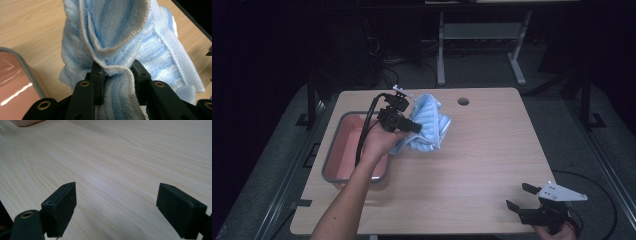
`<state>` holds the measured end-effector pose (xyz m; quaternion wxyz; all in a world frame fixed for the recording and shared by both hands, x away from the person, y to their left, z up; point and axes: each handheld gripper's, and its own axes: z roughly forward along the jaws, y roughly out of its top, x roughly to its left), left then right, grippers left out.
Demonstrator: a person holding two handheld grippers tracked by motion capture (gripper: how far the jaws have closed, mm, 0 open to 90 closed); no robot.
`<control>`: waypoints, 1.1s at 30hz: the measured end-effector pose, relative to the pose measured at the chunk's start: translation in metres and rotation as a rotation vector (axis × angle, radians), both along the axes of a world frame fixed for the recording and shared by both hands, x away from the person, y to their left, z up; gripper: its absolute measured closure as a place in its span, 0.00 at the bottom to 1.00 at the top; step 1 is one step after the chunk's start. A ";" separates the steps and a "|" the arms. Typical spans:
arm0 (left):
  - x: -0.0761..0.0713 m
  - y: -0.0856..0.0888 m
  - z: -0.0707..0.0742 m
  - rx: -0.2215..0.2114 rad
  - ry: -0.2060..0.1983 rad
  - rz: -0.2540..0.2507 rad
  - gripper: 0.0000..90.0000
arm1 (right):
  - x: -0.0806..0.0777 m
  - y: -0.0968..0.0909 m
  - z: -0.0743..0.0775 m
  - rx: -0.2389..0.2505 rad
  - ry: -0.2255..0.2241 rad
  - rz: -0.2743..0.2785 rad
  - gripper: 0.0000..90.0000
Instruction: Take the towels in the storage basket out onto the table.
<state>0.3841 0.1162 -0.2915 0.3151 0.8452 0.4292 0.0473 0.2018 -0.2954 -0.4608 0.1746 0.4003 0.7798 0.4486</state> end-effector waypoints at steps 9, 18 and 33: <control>0.004 -0.014 -0.006 0.003 0.012 -0.025 0.76 | 0.001 0.001 -0.001 0.002 0.005 0.004 0.18; 0.008 -0.032 -0.014 0.008 0.022 -0.049 0.76 | 0.002 0.001 -0.001 0.005 0.009 0.005 0.18; 0.015 -0.061 -0.028 0.013 0.044 -0.084 0.76 | 0.002 0.000 -0.001 0.008 0.008 0.009 0.18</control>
